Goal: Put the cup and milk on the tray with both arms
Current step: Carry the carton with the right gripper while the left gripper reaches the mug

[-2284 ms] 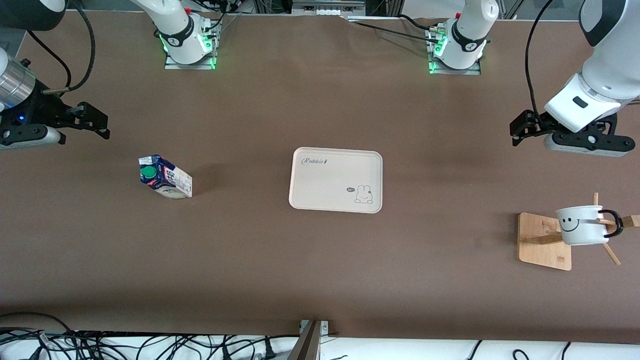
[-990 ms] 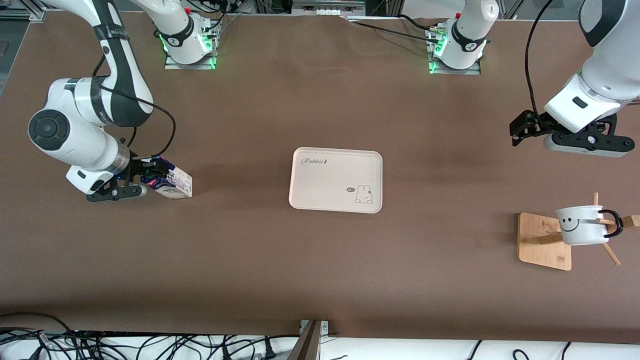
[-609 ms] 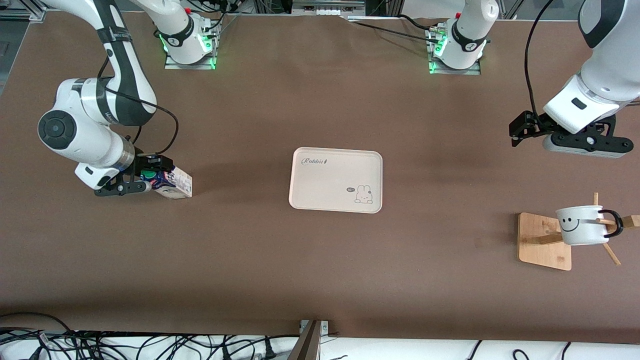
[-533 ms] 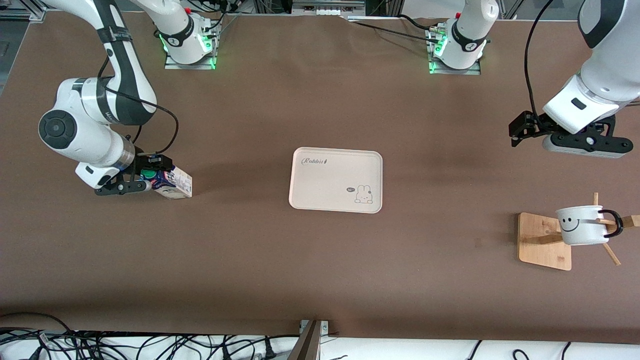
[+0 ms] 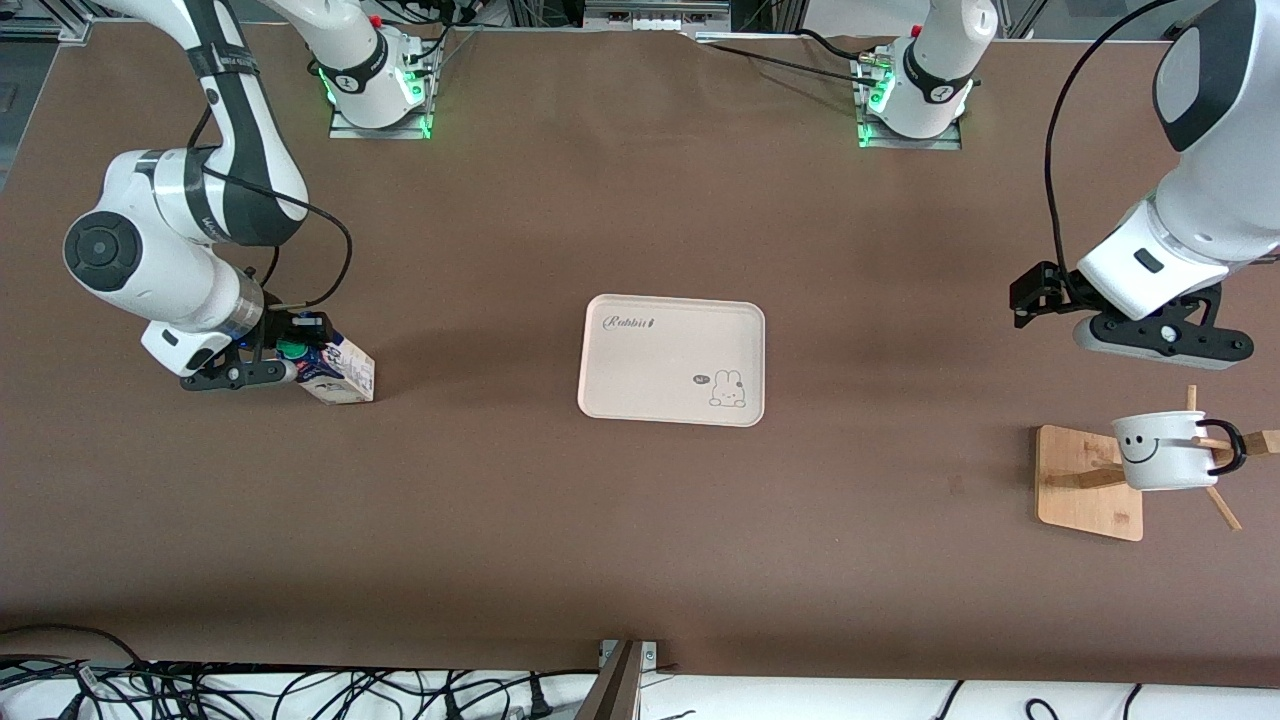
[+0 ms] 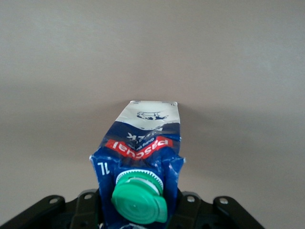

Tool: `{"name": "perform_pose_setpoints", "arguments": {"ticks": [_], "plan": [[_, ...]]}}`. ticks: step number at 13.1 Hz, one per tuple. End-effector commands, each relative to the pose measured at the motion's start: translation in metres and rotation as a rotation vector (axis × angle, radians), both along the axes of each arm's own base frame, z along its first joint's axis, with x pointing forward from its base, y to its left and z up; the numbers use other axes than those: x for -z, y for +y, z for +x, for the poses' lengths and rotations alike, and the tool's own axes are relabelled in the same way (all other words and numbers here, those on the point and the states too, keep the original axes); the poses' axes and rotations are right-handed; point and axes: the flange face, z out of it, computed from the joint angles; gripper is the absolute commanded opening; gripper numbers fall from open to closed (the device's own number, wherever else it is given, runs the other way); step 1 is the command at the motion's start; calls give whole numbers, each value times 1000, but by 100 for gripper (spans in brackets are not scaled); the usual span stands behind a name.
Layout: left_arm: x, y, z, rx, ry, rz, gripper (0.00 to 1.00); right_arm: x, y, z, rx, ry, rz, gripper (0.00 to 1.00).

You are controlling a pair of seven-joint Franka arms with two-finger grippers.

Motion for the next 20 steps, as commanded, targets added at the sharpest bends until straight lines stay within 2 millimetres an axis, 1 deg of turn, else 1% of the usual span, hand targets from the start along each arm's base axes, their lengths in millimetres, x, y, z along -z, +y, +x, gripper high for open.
{"name": "perform_pose_setpoints", "arguments": {"ticks": [1,2,4,5,6,7,8,9,10,11,12,13,16,17,18,19,20], "plan": [[4,18,4,-51,21,-19,100,-40,60,10,49,22,42,42],[16,30,1,-116,17,-43,100,-44,95,9,63,26,44,42],[35,59,-8,-231,-63,-88,100,-49,178,-2,91,14,41,43],[40,70,-16,-275,-73,-100,83,-51,221,-11,102,0,38,43],[41,72,-22,-303,-76,-99,65,-53,253,-16,120,-10,42,43],[49,77,-25,-353,-63,-100,65,-53,290,-25,151,3,77,43],[52,91,-25,-429,-82,-103,67,-48,324,-39,182,30,107,43],[58,99,-27,-497,-100,-109,69,-40,359,-53,193,33,109,43],[62,101,-28,-536,-148,-118,74,-33,385,-62,211,16,116,43],[65,103,-31,-543,-232,-131,86,-23,401,-67,235,1,124,43],[76,109,-33,-549,-314,-144,100,-15,410,-68,241,-18,132,43],[87,120,-35,-565,-390,-153,100,-7,415,-68,238,-28,137,43],[109,125,-45,-600,-492,-178,100,8,415,-66,246,-23,125,44],[105,123,-53,-654,-500,-191,100,16,416,-65,244,-26,120,44],[105,124,-63,-697,-498,-198,100,21,416,-64,241,-35,116,44],[109,124,-69,-719,-490,-199,100,27,417,-63,241,-41,114,44],[110,134,-70,-737,-493,-195,100,34,417,-61,242,-45,114,46]]}}
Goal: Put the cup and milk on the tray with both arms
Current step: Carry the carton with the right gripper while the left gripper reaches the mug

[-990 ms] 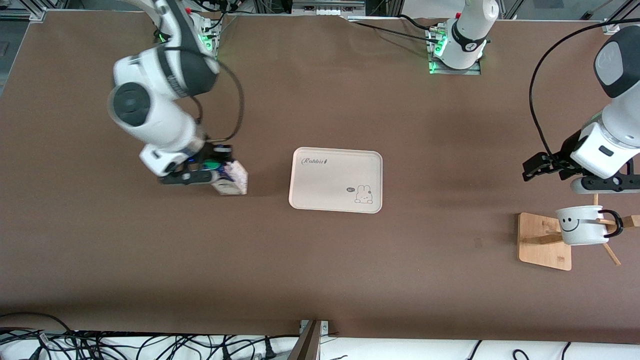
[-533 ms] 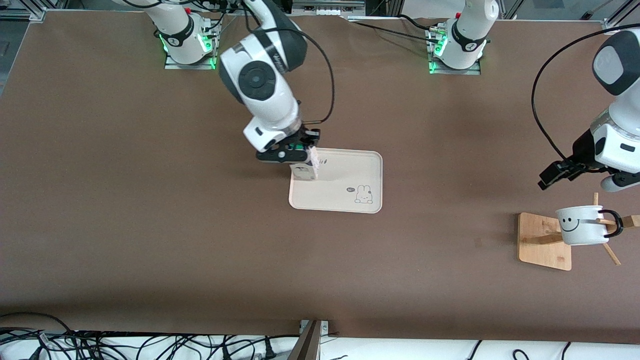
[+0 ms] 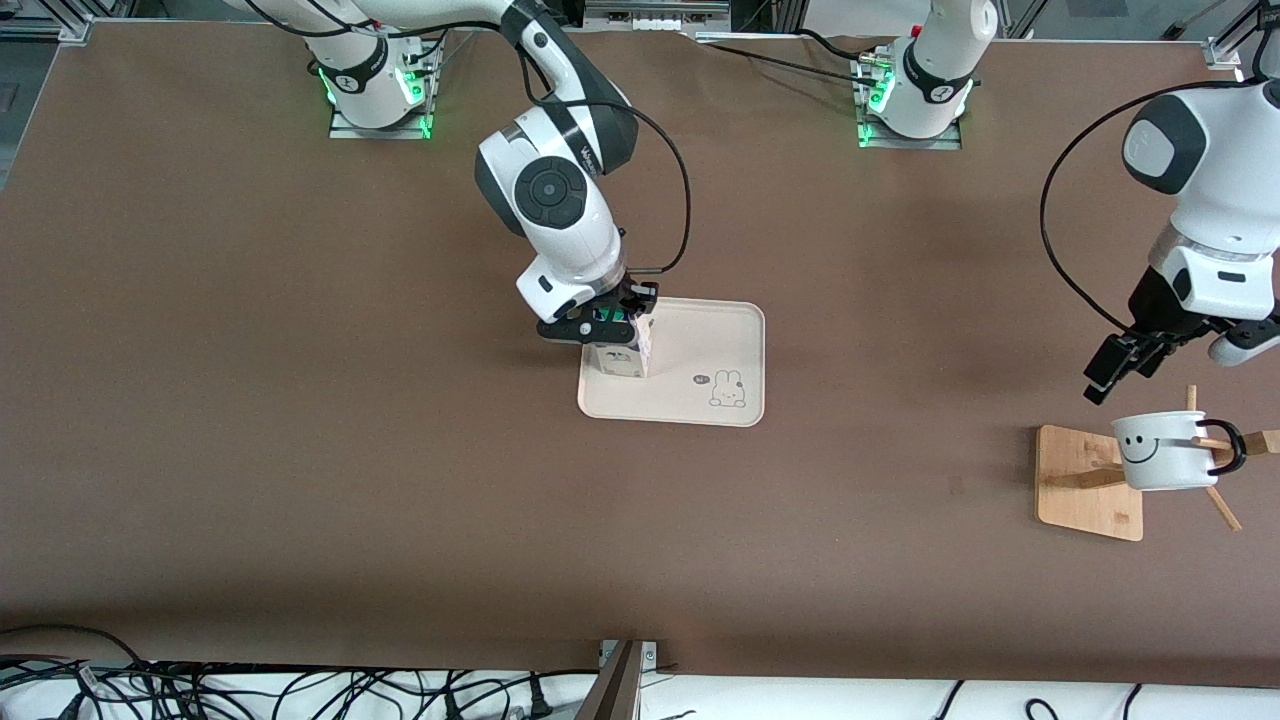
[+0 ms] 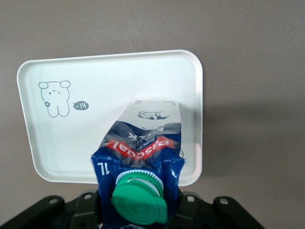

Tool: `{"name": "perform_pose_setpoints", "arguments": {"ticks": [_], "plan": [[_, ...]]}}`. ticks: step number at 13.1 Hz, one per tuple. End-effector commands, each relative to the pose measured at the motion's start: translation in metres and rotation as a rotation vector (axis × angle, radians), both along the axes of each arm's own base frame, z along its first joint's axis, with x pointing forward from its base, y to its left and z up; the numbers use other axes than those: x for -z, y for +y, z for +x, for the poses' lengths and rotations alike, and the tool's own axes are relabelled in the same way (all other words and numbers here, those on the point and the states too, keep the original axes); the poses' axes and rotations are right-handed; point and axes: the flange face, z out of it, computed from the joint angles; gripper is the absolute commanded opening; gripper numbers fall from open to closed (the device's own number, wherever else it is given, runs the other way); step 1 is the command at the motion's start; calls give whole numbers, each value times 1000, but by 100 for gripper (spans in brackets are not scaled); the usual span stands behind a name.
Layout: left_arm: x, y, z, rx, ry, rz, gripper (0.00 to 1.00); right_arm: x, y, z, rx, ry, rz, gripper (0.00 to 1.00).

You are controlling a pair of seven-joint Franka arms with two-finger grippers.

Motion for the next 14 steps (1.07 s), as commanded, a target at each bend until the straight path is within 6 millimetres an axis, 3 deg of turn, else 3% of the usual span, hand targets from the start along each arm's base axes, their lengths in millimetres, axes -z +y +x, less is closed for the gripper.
{"name": "perform_pose_setpoints", "arguments": {"ticks": [1,2,4,5,7,8,9,11,12,14], "plan": [[-6,13,-17,-57,-36,-13,100,9,6,7,14,-19,15,67],[6,15,-9,-72,-78,-19,100,7,6,8,17,-24,21,100],[35,21,9,-106,-153,-45,100,-11,4,15,33,-38,40,100],[41,22,23,-144,-175,-89,100,-32,2,17,63,-48,56,100],[42,27,28,-193,-182,-134,100,-76,-13,22,98,-51,62,100],[44,29,29,-208,-180,-146,93,-98,-31,28,112,-53,56,100],[43,30,36,-221,-191,-161,74,-117,-56,36,125,-48,38,100],[44,32,40,-226,-194,-168,62,-164,-107,47,139,-49,26,100],[44,32,40,-226,-193,-168,51,-186,-139,49,111,-38,17,100],[44,33,40,-218,-193,-162,45,-216,-203,46,61,-2,11,100]]}}
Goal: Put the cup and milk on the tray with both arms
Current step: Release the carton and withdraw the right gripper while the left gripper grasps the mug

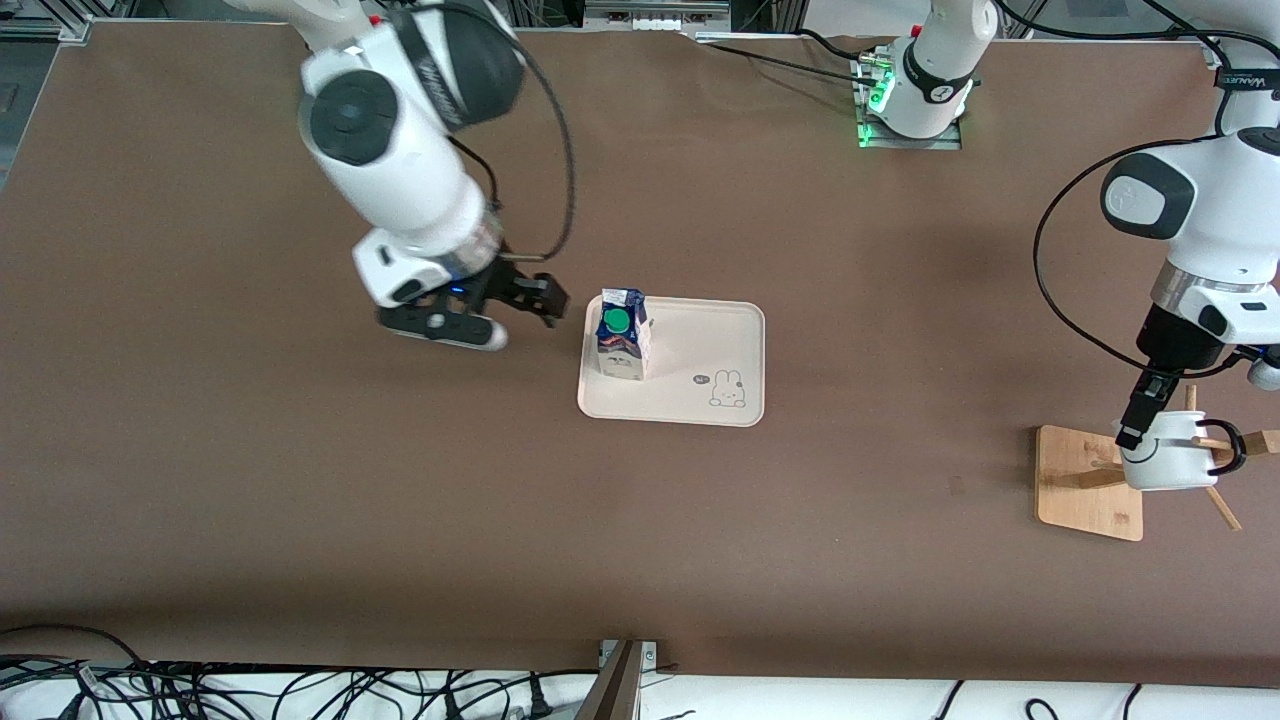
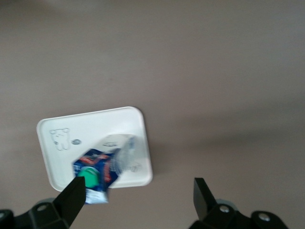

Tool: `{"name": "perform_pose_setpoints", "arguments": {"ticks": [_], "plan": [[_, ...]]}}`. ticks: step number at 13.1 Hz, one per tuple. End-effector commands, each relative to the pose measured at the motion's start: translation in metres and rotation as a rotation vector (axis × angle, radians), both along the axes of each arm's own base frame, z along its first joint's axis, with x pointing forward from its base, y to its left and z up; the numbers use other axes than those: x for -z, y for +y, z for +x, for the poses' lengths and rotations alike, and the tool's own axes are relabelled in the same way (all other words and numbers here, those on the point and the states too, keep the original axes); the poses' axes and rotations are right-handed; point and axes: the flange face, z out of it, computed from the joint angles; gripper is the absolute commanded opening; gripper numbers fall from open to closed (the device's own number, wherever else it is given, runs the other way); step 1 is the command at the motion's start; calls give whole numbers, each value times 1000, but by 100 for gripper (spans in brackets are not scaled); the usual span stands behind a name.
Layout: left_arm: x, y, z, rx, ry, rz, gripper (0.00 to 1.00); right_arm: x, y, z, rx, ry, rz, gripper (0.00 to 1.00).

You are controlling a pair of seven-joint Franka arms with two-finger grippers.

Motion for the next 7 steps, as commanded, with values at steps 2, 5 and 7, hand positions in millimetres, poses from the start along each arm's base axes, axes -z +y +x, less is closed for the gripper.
{"name": "perform_pose_setpoints", "arguments": {"ticks": [2,5,7], "plan": [[-2,-1,6,7,-9,-6,29,-38,-121,-24,-121,48,32,100],[-6,-17,8,74,-11,23,9,-44,-172,-64,-211,22,-110,100],[-15,-25,7,104,-17,37,0,-43,-227,-63,-299,18,-110,100]]}}
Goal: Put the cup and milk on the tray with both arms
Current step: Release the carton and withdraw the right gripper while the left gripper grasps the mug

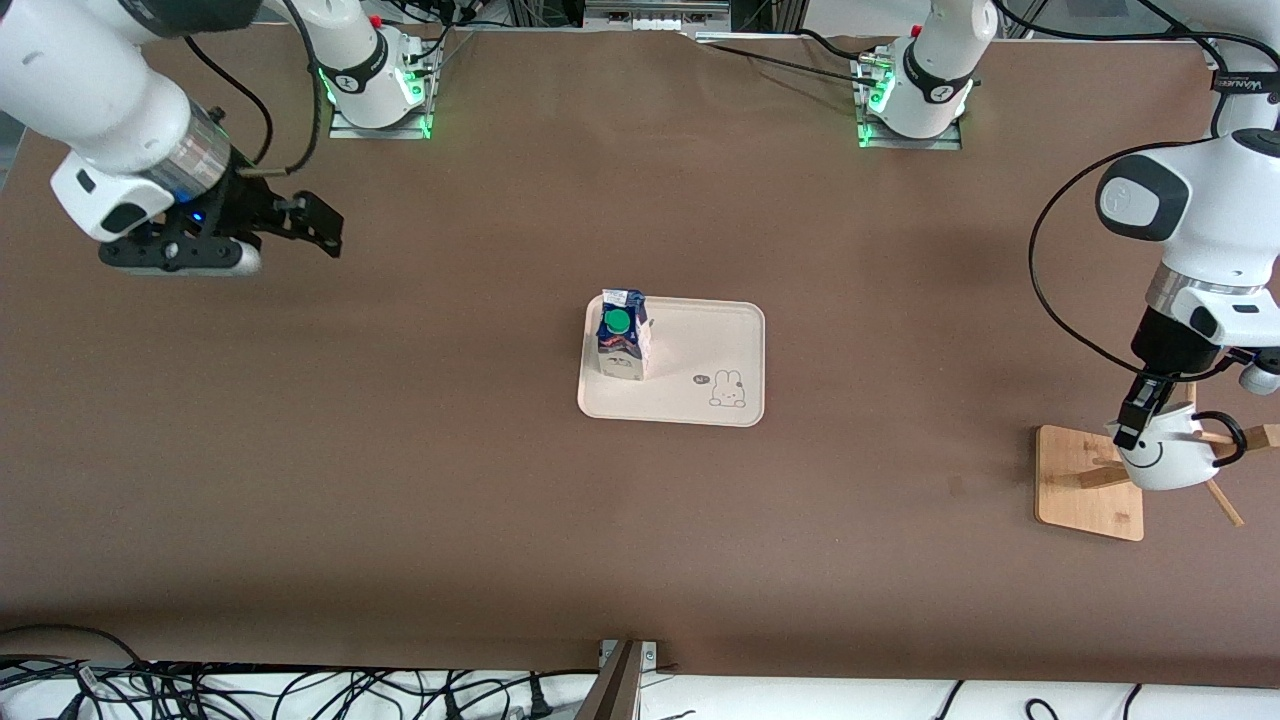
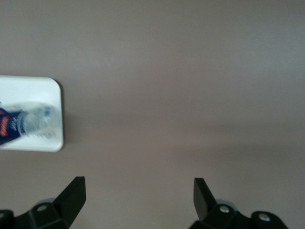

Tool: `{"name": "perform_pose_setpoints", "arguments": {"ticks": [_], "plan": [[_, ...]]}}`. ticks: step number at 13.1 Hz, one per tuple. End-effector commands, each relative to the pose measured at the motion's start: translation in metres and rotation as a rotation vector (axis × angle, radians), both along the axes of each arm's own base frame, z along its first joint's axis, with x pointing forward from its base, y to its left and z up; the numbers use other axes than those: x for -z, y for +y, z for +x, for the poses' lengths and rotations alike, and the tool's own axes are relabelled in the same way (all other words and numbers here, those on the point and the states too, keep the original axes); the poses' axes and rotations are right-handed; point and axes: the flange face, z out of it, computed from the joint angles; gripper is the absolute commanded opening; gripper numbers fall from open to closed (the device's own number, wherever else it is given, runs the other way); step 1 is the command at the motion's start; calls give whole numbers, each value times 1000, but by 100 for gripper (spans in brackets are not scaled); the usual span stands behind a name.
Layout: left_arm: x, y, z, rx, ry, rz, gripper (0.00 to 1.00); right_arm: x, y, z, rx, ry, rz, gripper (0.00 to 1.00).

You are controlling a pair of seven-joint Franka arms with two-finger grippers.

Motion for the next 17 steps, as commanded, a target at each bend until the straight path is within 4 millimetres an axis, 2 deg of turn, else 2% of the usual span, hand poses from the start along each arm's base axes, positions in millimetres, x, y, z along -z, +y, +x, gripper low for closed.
{"name": "perform_pose_setpoints", "arguments": {"ticks": [1,2,4,8,11,14,16,17], "plan": [[-5,-13,-1,54,19,11,0,1,-61,-11,-107,-17,-6,100],[-6,-14,-2,63,26,13,0,-4,-82,-11,-102,-25,-1,100],[-8,-20,-4,85,55,9,0,-8,-94,-10,-96,-30,3,100],[-23,-38,-12,161,195,-8,0,-2,-104,-4,-83,-26,-45,100],[-43,-58,-6,238,249,34,0,-11,-106,1,-86,-37,-74,100],[-61,-92,0,325,271,75,0,-18,-100,9,-96,-53,-77,100],[-75,-133,-3,416,365,92,0,-18,-98,8,-90,-42,-70,100],[-87,-143,-4,445,431,87,0,-23,-98,9,-88,-57,-66,100]]}}
